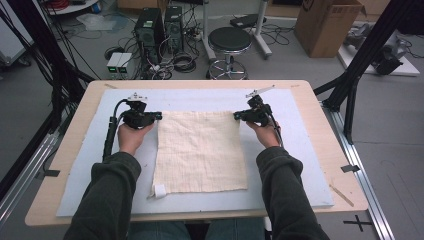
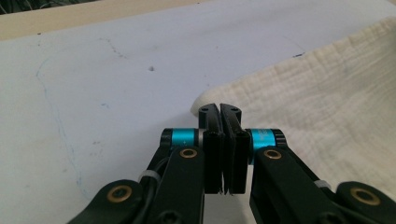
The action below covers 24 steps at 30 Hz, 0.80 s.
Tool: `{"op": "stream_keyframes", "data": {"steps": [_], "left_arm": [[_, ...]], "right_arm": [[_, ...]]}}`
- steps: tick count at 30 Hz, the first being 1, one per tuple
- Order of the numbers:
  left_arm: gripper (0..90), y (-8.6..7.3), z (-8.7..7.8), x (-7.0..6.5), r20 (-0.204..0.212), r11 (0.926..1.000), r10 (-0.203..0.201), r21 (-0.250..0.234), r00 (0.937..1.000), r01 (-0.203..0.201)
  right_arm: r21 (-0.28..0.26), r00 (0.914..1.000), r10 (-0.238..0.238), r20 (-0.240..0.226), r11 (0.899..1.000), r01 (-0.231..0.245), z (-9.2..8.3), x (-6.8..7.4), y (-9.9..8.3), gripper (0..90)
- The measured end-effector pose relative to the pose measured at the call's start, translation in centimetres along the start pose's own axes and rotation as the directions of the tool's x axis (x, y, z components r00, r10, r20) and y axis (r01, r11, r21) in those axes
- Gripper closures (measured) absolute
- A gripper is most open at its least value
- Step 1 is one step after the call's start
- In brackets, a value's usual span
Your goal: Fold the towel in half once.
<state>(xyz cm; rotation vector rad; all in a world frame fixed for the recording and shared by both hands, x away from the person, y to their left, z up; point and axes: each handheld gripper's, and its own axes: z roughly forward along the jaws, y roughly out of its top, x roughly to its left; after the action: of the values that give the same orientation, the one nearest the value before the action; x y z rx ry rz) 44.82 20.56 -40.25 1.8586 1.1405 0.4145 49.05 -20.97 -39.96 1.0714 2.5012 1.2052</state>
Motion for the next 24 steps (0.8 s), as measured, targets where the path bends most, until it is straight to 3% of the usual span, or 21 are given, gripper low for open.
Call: {"op": "stream_keyframes", "data": {"steps": [4, 8, 17, 24], "left_arm": [[87.5, 0.2, -0.5, -0.8, 0.012, 0.9996, 0.024, -0.012, 0.9996, -0.024], [87.5, 0.3, -1.2, -1.2, 0.017, 0.999, 0.04, -0.021, 0.999, -0.04], [87.5, -0.8, -2.4, -1.2, 0.03, 0.9988, 0.032, -0.039, 0.999, -0.031], [87.5, -1.4, -2.9, -1.6, 0.061, 0.9987, 0.036, -0.038, 0.9975, -0.034]], "right_arm": [[-0.035, 0.9997, -0.014, -0.02, 0.999, 0.013, -0.9, 0.4, 0.0, 84.0], [-0.036, 0.9994, -0.02, -0.029, 0.999, 0.019, -1.7, 0.6, -0.1, 84.0], [-0.07, 0.9974, -0.043, -0.057, 0.997, 0.039, -3.0, 1.3, -0.1, 84.1], [-0.057, 0.9951, -0.053, -0.083, 0.997, 0.049, -3.1, 2.1, -0.4, 84.1]]}}
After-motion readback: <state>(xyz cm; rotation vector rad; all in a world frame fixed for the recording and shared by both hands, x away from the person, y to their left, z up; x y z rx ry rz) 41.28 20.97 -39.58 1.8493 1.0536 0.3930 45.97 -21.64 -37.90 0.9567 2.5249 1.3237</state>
